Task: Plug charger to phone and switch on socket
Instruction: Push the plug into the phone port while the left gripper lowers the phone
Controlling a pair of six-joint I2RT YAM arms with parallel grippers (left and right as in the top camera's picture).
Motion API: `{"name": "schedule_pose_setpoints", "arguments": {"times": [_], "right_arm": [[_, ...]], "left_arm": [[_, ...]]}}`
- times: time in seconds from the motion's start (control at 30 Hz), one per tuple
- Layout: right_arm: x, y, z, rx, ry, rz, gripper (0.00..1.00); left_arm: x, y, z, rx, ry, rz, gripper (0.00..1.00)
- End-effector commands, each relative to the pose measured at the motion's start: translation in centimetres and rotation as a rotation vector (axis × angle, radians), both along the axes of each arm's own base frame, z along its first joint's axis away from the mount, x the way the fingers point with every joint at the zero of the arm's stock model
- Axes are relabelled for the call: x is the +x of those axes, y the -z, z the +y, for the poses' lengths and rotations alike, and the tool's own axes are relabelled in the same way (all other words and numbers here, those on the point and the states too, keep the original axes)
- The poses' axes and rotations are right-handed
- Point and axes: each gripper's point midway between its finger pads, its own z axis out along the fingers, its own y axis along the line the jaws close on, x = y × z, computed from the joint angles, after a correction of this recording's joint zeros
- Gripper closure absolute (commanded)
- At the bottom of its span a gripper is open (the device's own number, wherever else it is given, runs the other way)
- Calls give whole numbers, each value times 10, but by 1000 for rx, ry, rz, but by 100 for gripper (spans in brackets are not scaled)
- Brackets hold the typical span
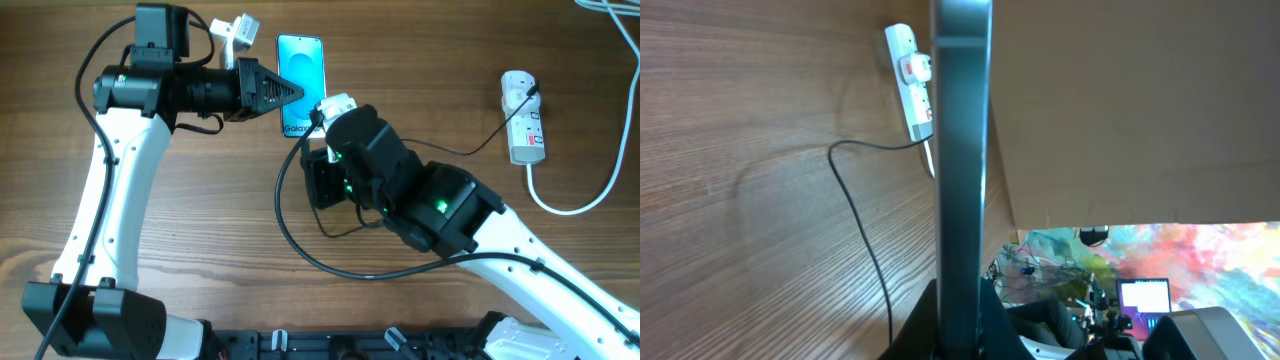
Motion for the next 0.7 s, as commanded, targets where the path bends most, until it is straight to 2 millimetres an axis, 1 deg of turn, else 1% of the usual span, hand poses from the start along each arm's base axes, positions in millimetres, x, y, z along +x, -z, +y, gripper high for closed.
{"name": "schedule_pose_setpoints", "arguments": {"times": [0.0, 0.1, 0.13, 0.17, 0.23, 0.27, 0.3, 0.33, 0.37, 0.43, 0.47, 0.5, 0.6, 0.67], "right_arm": [[19, -15, -8, -2, 62, -88, 83], [18, -14, -8, -3, 61, -85, 83], [18, -14, -9, -5, 61, -82, 79], [16, -12, -9, -8, 57, -73, 69], [9, -5, -11, -16, 45, -27, 59], [5, 0, -14, -28, 58, 1, 50], [2, 6, -19, -47, 72, 29, 39], [0, 11, -24, -74, 78, 45, 12], [-2, 15, -28, -95, 82, 56, 0], [-8, 24, -38, -113, 145, 122, 0], [-9, 26, -39, -107, 162, 139, 0], [-9, 26, -39, -102, 173, 148, 1], [-8, 25, -38, -85, 190, 155, 0], [-6, 29, -36, -86, 192, 159, 0]], "left_arm": [[-16, -15, -8, -40, 47, -6, 96], [-16, -15, -8, -40, 47, -6, 96], [-16, -15, -8, -40, 46, -6, 96], [-16, -15, -8, -38, 45, -7, 96], [-10, -6, -3, 18, 3, -5, 96], [-6, 0, 1, 57, -23, -6, 96], [-3, 4, 3, 84, -41, -7, 96], [2, 13, 10, 142, -79, -6, 96], [4, 18, 14, 179, -102, -3, 96], [9, 45, 34, 335, -182, 48, 96], [8, 55, 40, 384, -199, 70, 96], [7, 63, 41, 407, -202, 86, 96], [-1, 95, 31, 434, -153, 154, 96], [-2, 117, 23, 445, -123, 182, 96]]}}
